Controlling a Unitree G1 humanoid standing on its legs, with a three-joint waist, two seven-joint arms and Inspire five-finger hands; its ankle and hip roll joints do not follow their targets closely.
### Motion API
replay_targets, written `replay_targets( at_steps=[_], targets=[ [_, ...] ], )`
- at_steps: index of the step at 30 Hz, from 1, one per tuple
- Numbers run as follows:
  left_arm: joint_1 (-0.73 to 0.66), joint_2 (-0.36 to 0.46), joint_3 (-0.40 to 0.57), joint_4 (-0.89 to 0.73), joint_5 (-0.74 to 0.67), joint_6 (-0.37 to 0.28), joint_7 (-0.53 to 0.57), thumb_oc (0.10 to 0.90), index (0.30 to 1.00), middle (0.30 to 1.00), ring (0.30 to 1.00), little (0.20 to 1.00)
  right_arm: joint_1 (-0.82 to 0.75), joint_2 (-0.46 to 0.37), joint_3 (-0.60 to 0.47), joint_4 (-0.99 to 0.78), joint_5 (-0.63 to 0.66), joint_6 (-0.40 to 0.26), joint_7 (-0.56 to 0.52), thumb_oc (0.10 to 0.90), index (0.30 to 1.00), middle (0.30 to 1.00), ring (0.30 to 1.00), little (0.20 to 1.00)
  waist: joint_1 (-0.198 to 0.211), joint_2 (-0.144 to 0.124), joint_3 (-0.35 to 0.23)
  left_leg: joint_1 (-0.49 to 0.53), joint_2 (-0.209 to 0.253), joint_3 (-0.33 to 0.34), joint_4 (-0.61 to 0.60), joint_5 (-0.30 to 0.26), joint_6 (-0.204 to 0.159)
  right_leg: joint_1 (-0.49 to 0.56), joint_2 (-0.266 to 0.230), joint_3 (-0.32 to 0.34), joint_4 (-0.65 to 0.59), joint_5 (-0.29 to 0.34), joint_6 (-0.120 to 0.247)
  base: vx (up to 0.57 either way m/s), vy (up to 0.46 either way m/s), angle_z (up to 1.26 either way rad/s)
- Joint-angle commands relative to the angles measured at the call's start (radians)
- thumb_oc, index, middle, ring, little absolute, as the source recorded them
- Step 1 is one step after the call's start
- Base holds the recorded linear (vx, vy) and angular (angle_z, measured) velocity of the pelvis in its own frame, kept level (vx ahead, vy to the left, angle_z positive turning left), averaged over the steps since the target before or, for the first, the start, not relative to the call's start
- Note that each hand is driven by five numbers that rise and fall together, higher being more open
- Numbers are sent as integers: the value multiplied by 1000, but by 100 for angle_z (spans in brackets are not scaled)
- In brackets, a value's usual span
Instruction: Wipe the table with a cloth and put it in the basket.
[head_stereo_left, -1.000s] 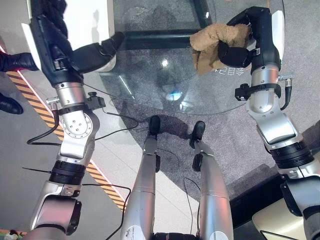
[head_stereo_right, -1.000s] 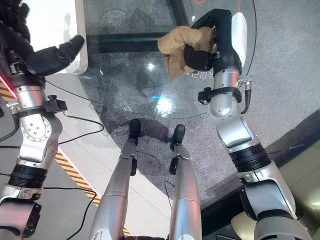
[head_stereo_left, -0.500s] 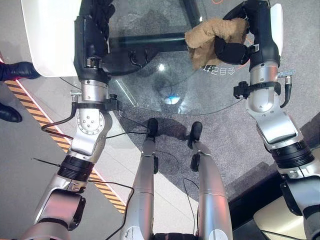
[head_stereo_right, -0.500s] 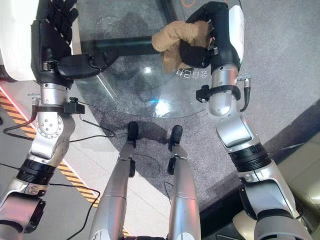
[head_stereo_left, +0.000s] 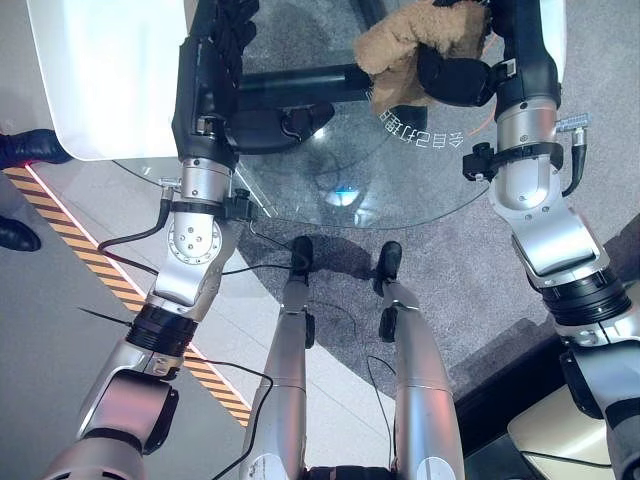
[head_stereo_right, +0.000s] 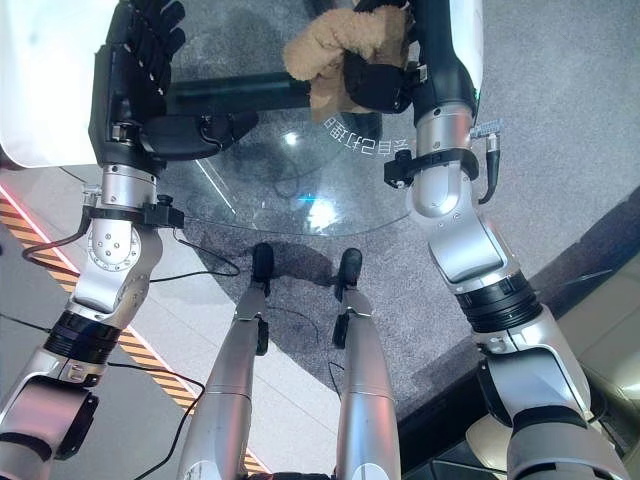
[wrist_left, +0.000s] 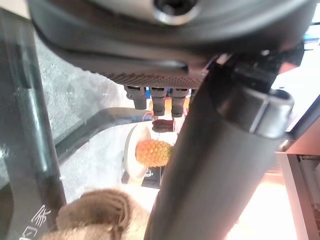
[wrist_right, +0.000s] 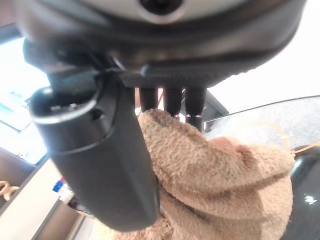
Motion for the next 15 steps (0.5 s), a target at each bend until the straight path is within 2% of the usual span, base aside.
replay_targets(
  at_steps=[1, 15],
  targets=[
    [-111, -13, 14, -72, -5, -61, -26, 800, 900, 900, 900, 900, -186, 0, -42, -228, 15, -138, -6, 100, 300, 300, 300, 200, 0, -13, -27, 64, 2, 33, 7, -54, 23, 87, 38, 76, -59, -10, 63, 0, 0, 0],
    [-164, -48, -23, -30, -7, -41, -43, 800, 900, 900, 900, 900, -200, 50, -21, -249, 77, -158, 49, 100, 300, 300, 300, 200, -9, -16, -27, 67, 7, 38, 2, -53, 21, 90, 42, 82, -63, -14, 62, -2, 1, -1]
  ],
)
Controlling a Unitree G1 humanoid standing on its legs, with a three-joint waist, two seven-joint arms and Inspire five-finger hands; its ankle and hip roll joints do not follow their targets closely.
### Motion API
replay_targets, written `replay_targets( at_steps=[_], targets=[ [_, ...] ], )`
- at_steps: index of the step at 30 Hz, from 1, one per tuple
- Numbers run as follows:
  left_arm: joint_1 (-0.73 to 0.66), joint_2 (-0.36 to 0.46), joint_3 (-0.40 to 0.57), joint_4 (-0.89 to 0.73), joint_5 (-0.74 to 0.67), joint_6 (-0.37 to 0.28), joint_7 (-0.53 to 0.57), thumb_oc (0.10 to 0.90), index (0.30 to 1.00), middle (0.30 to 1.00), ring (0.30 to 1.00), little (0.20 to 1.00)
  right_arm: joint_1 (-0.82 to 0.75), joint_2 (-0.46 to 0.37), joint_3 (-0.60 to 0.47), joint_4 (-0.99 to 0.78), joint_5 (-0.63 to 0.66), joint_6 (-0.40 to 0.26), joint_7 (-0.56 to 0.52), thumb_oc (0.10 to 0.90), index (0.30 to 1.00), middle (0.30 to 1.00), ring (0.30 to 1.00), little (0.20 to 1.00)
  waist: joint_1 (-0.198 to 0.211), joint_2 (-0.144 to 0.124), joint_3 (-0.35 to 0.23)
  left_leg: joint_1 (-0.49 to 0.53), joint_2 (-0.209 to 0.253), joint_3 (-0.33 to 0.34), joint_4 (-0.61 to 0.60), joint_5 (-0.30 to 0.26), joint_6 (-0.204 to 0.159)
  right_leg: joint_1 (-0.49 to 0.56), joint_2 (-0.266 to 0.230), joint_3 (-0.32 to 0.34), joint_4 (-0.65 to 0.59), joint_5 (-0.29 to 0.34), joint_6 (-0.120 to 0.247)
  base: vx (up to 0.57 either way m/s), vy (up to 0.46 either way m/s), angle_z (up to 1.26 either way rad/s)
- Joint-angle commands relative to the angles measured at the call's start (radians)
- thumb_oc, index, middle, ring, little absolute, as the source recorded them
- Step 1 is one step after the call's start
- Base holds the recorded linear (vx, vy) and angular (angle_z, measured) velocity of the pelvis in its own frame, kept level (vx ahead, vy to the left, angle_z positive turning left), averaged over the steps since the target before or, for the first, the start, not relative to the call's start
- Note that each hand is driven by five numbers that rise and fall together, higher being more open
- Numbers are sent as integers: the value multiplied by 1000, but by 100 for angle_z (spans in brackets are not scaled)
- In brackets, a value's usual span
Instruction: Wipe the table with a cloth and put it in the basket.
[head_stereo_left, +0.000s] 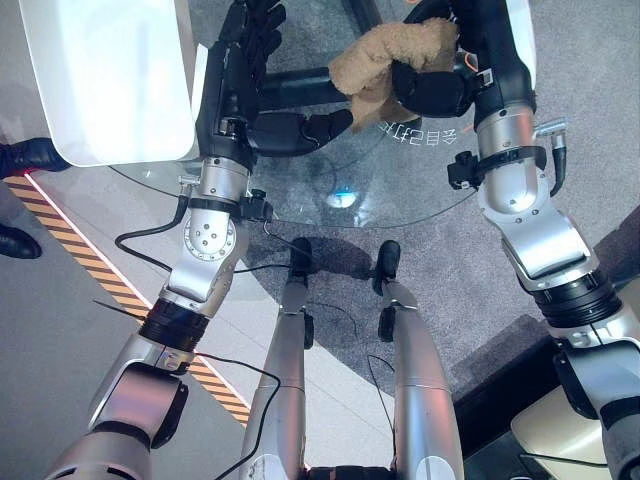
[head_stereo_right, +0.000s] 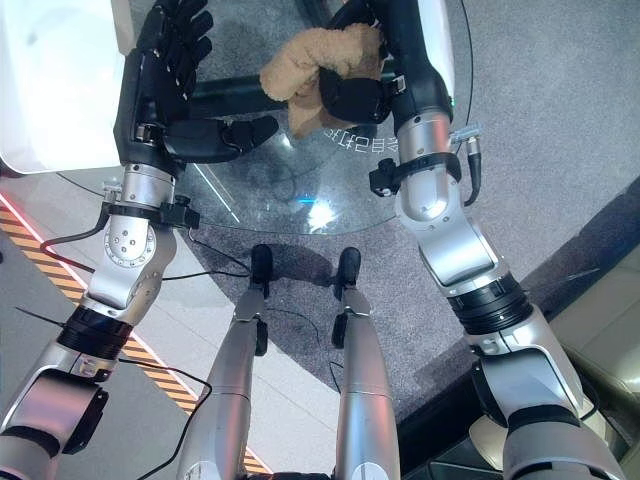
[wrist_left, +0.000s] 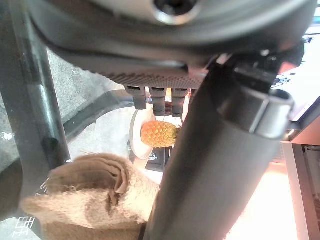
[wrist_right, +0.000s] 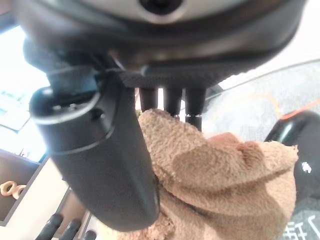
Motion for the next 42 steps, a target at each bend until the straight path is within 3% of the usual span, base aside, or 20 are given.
replay_targets(
  at_steps=[1, 24, 42],
  targets=[
    [-119, -13, 9, -56, -9, -67, -23, 800, 900, 900, 900, 900, -203, 14, -46, -247, 6, -159, -14, 100, 300, 300, 300, 200, -1, -16, -27, 66, 4, 24, 0, -52, 20, 93, 38, 67, -57, -22, 58, 0, 0, 0],
    [-192, -41, -38, 62, -12, -36, -61, 800, 900, 900, 900, 900, -267, 48, -28, -263, 99, -180, 45, 100, 300, 300, 300, 200, -17, -31, -27, 89, 17, 32, -2, -57, 14, 115, 48, 80, -61, -26, 54, 0, 0, 0],
    [-263, -67, -61, 126, 8, -49, -50, 800, 900, 900, 900, 900, -288, 101, -8, -263, 220, -192, 120, 100, 300, 300, 300, 200, -25, -39, -27, 96, 24, 34, 1, -59, 10, 119, 55, 87, -53, -31, 48, 1, 0, -1]
  ],
)
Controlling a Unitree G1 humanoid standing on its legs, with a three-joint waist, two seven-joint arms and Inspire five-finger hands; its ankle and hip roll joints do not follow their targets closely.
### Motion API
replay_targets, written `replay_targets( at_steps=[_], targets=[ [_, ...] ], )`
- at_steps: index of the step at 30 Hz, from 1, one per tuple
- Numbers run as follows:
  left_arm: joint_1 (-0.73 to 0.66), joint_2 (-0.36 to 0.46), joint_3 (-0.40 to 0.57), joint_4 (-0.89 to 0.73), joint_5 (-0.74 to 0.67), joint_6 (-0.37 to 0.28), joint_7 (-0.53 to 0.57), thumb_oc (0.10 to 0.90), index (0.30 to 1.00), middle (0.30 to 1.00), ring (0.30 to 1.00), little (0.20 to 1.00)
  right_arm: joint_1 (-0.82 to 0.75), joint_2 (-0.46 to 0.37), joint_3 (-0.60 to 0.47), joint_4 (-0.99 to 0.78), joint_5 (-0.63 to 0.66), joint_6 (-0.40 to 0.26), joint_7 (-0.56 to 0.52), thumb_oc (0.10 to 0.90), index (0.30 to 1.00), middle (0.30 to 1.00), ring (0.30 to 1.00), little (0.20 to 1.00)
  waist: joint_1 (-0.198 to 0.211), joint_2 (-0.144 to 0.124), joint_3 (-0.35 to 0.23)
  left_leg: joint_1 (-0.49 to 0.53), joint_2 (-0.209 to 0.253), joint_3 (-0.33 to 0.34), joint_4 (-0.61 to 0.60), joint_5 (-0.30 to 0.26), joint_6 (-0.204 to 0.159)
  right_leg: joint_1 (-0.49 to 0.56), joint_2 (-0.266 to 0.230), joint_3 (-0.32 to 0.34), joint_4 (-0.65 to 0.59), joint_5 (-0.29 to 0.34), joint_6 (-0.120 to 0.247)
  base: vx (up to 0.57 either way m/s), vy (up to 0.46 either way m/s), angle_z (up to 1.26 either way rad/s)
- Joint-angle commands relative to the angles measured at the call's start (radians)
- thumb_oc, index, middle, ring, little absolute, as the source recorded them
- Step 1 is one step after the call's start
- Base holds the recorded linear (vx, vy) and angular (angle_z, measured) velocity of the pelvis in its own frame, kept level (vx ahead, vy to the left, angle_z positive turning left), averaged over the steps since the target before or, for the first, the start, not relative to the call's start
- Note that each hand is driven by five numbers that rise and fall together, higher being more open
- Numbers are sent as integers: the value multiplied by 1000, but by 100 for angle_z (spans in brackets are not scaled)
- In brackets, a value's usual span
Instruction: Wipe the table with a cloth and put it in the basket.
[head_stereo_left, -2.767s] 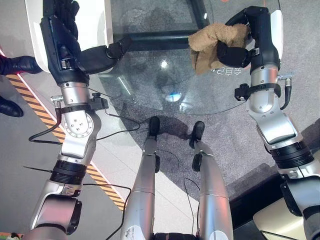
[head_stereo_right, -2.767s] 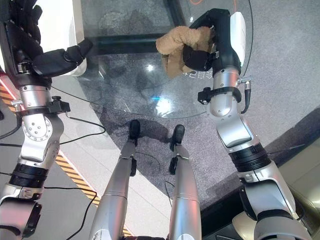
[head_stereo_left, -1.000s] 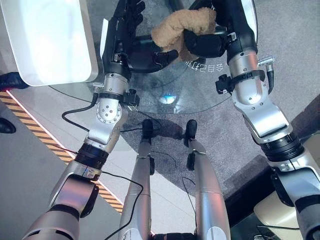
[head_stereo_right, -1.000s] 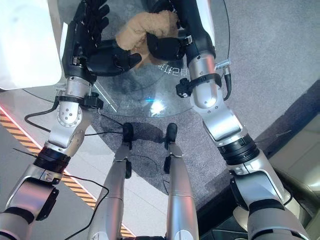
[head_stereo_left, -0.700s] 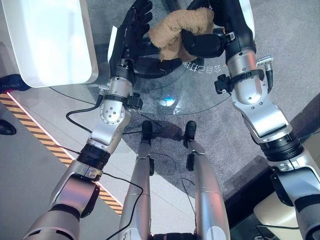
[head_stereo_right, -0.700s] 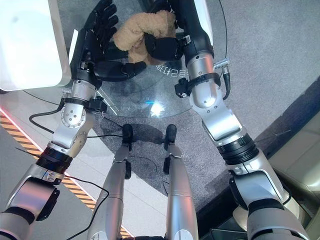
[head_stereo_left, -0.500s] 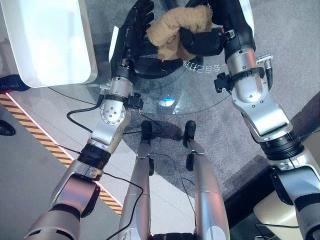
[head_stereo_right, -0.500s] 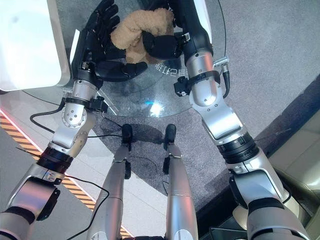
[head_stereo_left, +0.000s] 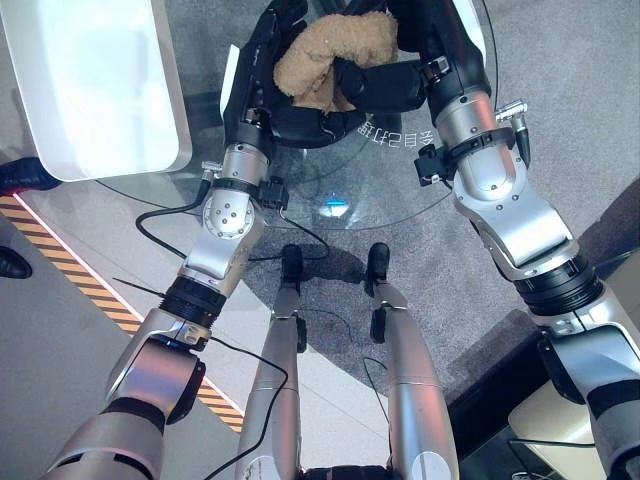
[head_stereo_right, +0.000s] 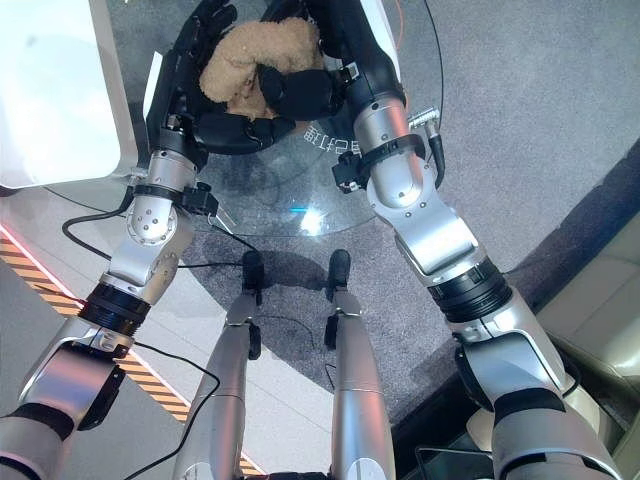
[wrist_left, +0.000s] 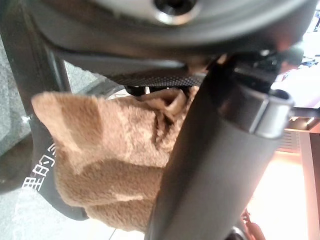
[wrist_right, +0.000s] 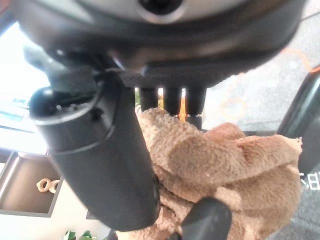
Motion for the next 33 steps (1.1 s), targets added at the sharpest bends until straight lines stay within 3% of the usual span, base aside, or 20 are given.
replay_targets(
  at_steps=[1, 12, 33],
  targets=[
    [-145, -21, -14, -69, 25, -79, -12, 800, 900, 900, 900, 900, -187, 45, -72, -259, 51, -195, 12, 100, 300, 300, 300, 200, 10, -12, -26, 62, 11, 6, 5, -58, 9, 96, 41, 59, -42, -46, 48, 0, 0, 0],
    [-165, -48, -18, -34, 39, -66, 6, 800, 900, 900, 900, 900, -180, 76, -85, -261, 54, -211, 33, 100, 300, 300, 300, 200, 4, -18, -26, 68, 12, 7, 3, -57, 5, 104, 42, 61, -48, -45, 47, 0, 0, 0],
    [-153, -37, -16, 15, 34, -74, 4, 800, 900, 900, 900, 900, -215, 61, -103, -281, 92, -245, 13, 100, 300, 300, 300, 200, 3, -29, -26, 74, 21, 8, 6, -61, 3, 110, 45, 62, -45, -46, 45, 0, 0, 0]
  ],
)
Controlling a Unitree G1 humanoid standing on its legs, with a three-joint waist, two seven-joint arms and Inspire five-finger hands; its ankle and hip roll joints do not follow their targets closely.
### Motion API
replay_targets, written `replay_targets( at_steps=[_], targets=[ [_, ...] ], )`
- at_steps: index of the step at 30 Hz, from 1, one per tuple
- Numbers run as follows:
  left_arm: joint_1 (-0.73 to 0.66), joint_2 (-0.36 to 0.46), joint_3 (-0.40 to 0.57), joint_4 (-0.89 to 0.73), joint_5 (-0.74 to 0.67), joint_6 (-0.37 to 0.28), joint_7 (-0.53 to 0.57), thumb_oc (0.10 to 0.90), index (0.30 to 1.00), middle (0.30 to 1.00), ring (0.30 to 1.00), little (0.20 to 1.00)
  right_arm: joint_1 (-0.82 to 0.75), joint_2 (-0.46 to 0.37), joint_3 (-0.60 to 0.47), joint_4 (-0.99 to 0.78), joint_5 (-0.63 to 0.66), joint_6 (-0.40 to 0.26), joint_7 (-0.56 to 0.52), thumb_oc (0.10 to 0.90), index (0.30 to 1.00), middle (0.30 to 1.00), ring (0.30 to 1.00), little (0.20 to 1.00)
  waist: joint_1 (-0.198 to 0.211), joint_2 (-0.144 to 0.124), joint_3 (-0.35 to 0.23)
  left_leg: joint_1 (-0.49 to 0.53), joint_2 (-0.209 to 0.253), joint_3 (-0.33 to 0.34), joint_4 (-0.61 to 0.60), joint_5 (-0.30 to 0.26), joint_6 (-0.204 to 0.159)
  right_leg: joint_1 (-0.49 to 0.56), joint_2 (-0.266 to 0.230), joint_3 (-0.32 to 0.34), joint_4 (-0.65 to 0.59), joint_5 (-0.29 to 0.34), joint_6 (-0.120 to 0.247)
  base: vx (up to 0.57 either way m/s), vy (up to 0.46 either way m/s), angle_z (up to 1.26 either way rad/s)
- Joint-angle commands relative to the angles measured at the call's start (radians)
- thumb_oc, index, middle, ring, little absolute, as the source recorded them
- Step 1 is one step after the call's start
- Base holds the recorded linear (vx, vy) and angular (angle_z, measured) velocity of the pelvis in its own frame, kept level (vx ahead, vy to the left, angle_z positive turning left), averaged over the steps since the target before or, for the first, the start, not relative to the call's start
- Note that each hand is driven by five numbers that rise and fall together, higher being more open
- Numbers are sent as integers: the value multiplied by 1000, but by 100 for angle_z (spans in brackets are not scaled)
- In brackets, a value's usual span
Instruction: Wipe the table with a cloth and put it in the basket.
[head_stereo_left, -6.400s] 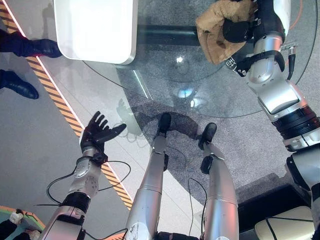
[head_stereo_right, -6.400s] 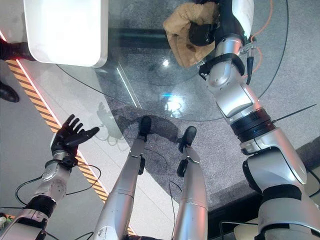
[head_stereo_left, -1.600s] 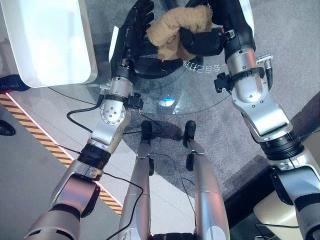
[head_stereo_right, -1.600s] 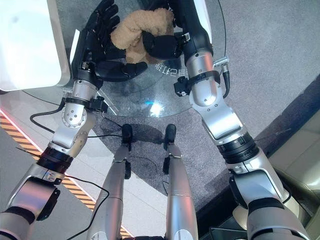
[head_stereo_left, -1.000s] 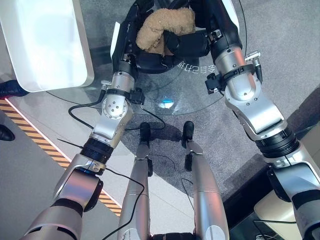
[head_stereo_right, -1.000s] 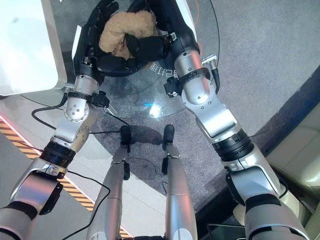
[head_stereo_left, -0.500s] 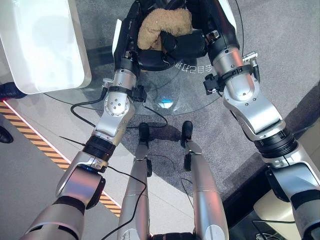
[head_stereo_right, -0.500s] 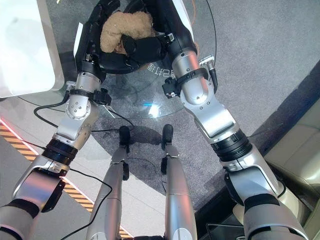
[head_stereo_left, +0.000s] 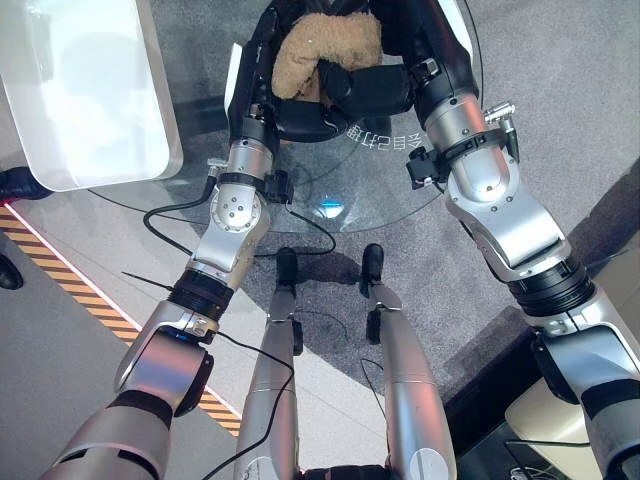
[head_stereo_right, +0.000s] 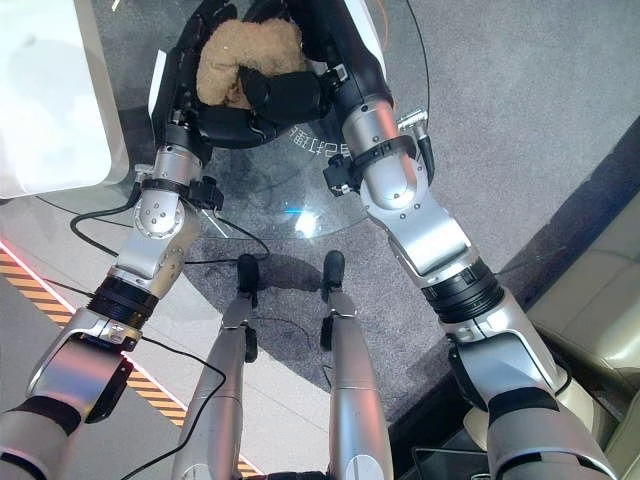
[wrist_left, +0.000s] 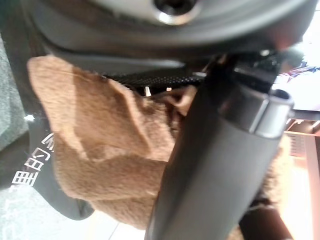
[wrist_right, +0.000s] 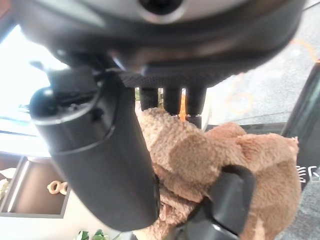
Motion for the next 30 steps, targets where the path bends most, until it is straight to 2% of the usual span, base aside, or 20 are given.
replay_targets(
  at_steps=[1, 2, 3, 4, 5, 7, 8, 30],
  targets=[
    [-111, -4, -16, -71, 31, -74, -17, 800, 900, 900, 900, 900, -215, 49, -103, -282, 52, -199, -5, 100, 300, 300, 300, 200, 12, -22, -26, 52, 13, 5, 19, -60, 5, 86, 38, 62, -22, -54, 46, 0, 0, 0],
    [-112, -4, -15, -70, 30, -74, -20, 800, 900, 900, 900, 900, -215, 49, -104, -283, 53, -198, -3, 100, 300, 300, 300, 200, 12, -23, -26, 52, 14, 5, 20, -60, 5, 86, 38, 62, -23, -54, 46, 0, 0, 0],
    [-112, -5, -14, -69, 29, -74, -25, 693, 808, 808, 808, 793, -217, 49, -104, -285, 56, -197, -4, 100, 300, 300, 300, 200, 12, -23, -26, 52, 14, 5, 19, -61, 5, 87, 37, 62, -24, -54, 46, 0, 0, 0],
    [-113, -4, -14, -68, 24, -76, -33, 487, 632, 632, 632, 587, -216, 49, -104, -285, 56, -200, -4, 100, 300, 300, 300, 200, 12, -23, -26, 52, 14, 5, 18, -60, 5, 87, 37, 62, -24, -53, 46, 0, 0, 0],
    [-111, -5, -15, -67, 23, -77, -39, 317, 486, 486, 486, 417, -215, 49, -104, -286, 57, -203, -6, 100, 300, 300, 300, 200, 12, -23, -26, 52, 14, 5, 19, -60, 4, 87, 37, 62, -25, -53, 46, 0, 0, 0],
    [-108, -6, -21, -67, 23, -81, -45, 199, 385, 385, 385, 299, -212, 50, -104, -288, 55, -210, -8, 100, 300, 300, 300, 200, 12, -21, -26, 51, 14, 5, 21, -61, 5, 86, 36, 62, -23, -53, 45, 0, 0, 0],
    [-108, -6, -21, -66, 23, -82, -46, 100, 300, 300, 300, 200, -212, 51, -104, -289, 54, -211, -8, 100, 300, 300, 300, 200, 12, -21, -26, 51, 14, 5, 21, -61, 5, 85, 36, 62, -23, -53, 45, 0, 0, 0],
    [-120, -23, -27, -71, -67, -104, -106, 100, 300, 300, 300, 200, -226, 61, -89, -291, 61, -197, 3, 100, 300, 300, 300, 200, 7, -19, -26, 56, 15, 6, 18, -60, 2, 92, 33, 65, -30, -53, 45, 0, 0, 0]
  ],
)
